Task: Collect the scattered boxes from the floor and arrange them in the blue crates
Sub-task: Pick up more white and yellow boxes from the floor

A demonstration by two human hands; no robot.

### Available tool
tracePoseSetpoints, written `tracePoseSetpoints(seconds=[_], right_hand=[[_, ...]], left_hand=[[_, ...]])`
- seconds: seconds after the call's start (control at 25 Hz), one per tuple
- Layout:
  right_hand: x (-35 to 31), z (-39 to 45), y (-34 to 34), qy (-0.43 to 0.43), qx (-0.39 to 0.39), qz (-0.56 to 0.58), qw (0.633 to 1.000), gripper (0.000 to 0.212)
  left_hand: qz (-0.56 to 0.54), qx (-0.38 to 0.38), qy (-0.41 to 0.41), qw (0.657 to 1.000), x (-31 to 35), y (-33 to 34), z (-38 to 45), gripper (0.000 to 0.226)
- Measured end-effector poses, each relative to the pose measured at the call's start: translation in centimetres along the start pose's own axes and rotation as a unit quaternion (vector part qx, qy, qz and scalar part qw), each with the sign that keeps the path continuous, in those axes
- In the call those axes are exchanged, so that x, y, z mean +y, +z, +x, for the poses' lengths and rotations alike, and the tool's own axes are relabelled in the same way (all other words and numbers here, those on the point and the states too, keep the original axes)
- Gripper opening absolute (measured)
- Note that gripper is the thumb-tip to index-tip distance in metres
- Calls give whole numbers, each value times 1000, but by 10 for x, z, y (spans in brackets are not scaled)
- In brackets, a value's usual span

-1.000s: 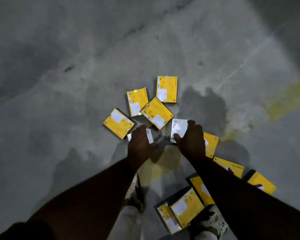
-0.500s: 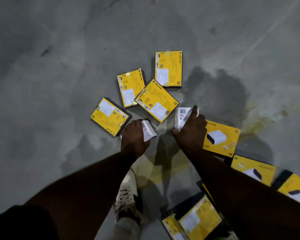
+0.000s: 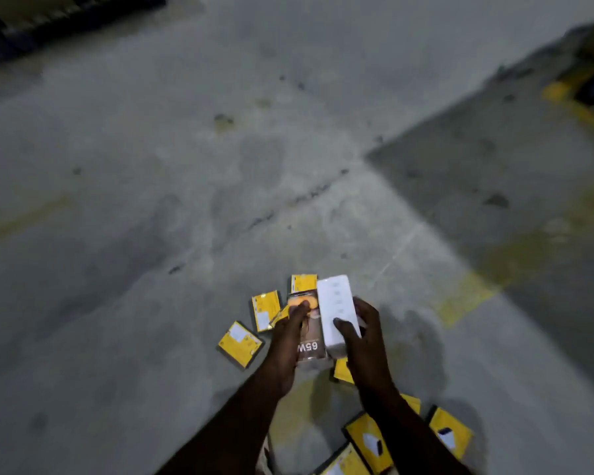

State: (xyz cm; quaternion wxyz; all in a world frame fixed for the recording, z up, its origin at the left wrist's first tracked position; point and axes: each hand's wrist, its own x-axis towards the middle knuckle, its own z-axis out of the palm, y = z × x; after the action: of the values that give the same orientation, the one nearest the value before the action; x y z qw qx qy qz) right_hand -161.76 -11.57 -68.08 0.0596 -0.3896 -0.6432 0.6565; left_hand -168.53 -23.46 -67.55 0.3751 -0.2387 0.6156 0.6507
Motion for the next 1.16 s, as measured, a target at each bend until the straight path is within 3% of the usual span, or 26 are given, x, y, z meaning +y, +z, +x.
tracePoseSetpoints(seconds=[0.24,0.44,0.6,0.76,0.84,0.96,1.08,1.16], right_hand=[[-193,-110,-65,-119,-24,29,992,56],[-256,-205,-97,-192,4,69,979,50],[-260,-288,-112,-233,82,92,965,43],[-249,-373,-135,-206,156,187,948,49],[-244,-410,-160,-197,189,243,931,46],[-231,-461,-212,-202,234,258,916,32],[-202,-518,-277,-200,249,257,912,57],[-182,-562,-321,-218,228,185,931,67]], left_hand=[[-25,-27,76,996,110,55,-180,85],[-24,-89,171,981,150,64,-291,52],[11,-143,218,965,150,64,-362,73],[110,-222,243,938,121,66,-437,53],[188,-287,276,898,99,74,-466,53],[248,-362,331,836,61,97,-512,33],[299,-422,337,787,14,132,-560,47],[305,-450,304,782,-19,161,-590,58]])
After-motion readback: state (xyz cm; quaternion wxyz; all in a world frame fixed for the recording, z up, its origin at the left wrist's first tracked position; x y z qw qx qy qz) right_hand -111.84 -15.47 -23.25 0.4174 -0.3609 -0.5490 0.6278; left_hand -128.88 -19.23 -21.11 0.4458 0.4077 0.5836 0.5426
